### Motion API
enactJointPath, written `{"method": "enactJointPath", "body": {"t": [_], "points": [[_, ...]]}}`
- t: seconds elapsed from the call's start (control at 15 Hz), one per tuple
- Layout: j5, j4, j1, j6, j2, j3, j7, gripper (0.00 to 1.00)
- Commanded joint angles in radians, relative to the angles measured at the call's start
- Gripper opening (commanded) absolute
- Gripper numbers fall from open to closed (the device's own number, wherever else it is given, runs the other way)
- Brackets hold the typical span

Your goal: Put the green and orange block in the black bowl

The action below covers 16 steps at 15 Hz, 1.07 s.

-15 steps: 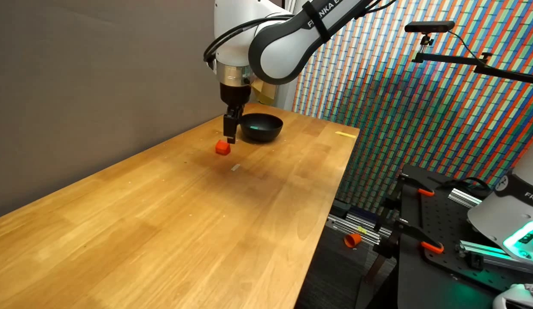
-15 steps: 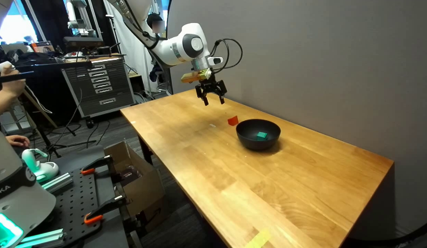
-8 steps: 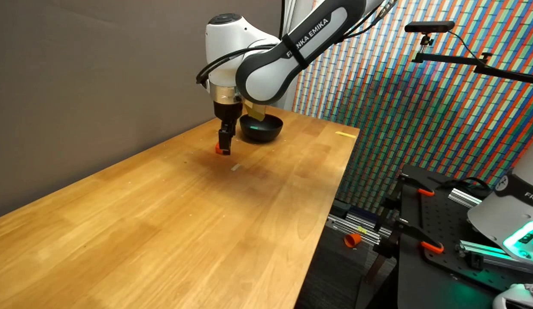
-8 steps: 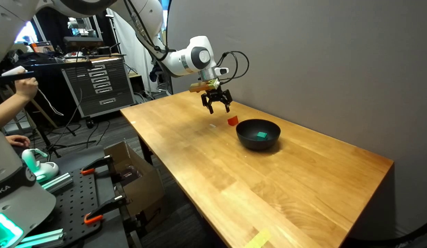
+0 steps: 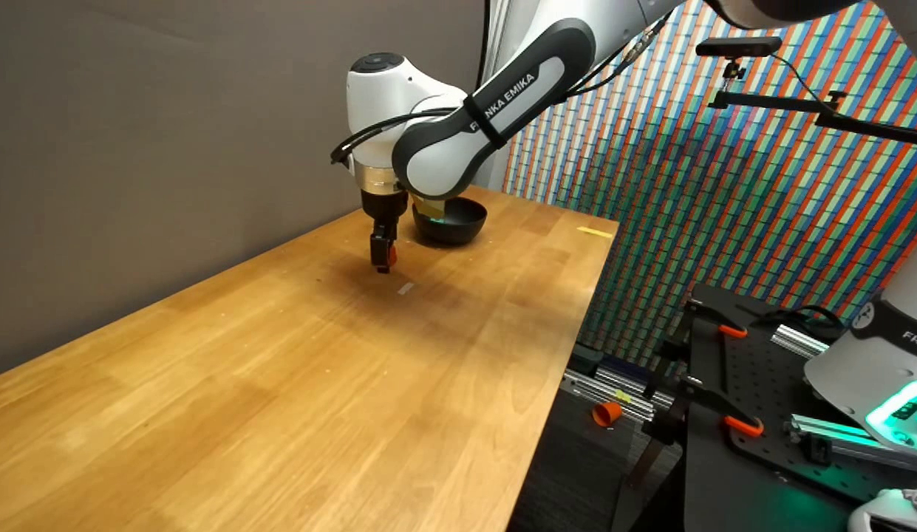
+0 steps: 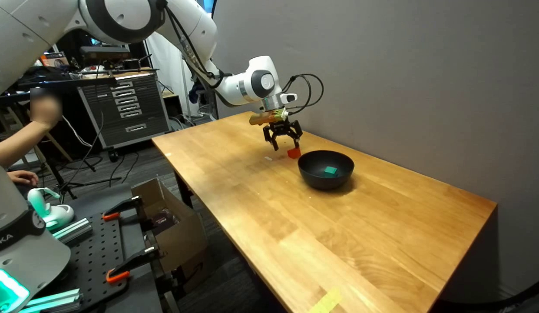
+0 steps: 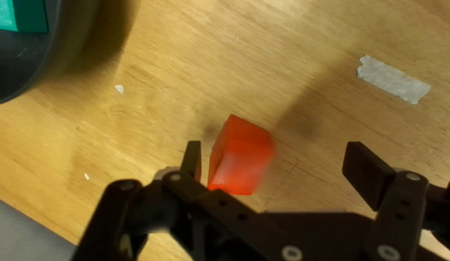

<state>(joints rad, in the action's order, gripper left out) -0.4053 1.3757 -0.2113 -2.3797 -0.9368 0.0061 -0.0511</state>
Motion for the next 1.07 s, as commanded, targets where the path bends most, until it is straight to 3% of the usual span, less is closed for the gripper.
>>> {"method": "enactJointPath", "body": {"t": [0.0, 0.13, 0.6, 0.8, 1.0], "points": [[0.005, -0.121, -0.011, 0.002, -0.085, -0.028, -0.032, 0.75], [-0.002, -0.148, -0.017, 0.007, -0.107, -0.044, -0.031, 0.68], [-0.036, -0.091, -0.063, 0.015, -0.029, -0.088, 0.000, 0.13], [-0.059, -0.010, -0.100, 0.034, 0.071, -0.122, 0.046, 0.16], [-0.131, 0.070, -0.145, 0.039, 0.168, -0.204, 0.178, 0.16]]}}
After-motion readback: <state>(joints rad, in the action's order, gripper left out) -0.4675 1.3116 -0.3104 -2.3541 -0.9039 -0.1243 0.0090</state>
